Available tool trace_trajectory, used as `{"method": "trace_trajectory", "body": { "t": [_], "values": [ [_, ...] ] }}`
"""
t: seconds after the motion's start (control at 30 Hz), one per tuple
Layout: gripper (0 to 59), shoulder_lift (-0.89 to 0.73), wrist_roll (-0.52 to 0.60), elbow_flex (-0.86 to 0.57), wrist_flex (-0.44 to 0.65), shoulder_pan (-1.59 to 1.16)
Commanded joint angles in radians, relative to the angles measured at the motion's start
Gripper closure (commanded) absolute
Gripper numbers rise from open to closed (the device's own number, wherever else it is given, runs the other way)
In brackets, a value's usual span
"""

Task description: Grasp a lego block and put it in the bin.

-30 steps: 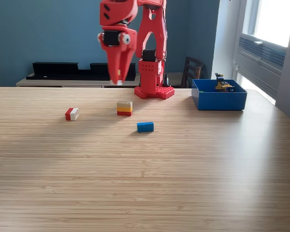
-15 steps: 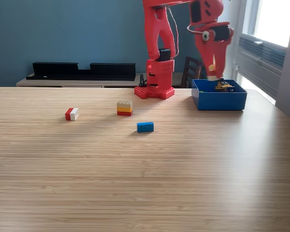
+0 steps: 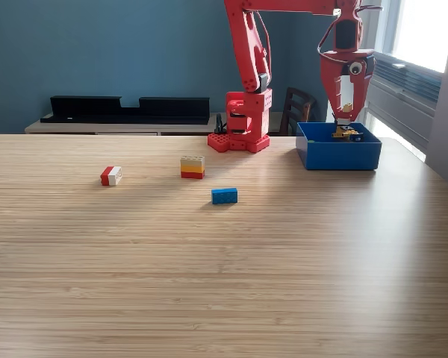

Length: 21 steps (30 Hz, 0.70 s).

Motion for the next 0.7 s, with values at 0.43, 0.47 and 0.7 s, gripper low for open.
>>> {"method": "trace_trajectory", "body": {
  "t": [0.43,0.47,0.7],
  "values": [
    [50.2,-0.351,0.034,-0.437,0.172,0.0],
    [42.6,-0.382,0.034,-0.449,0.183,0.0],
    [15.3,-0.469,0.025,-0.465,0.241,0.0]
  ]
}}
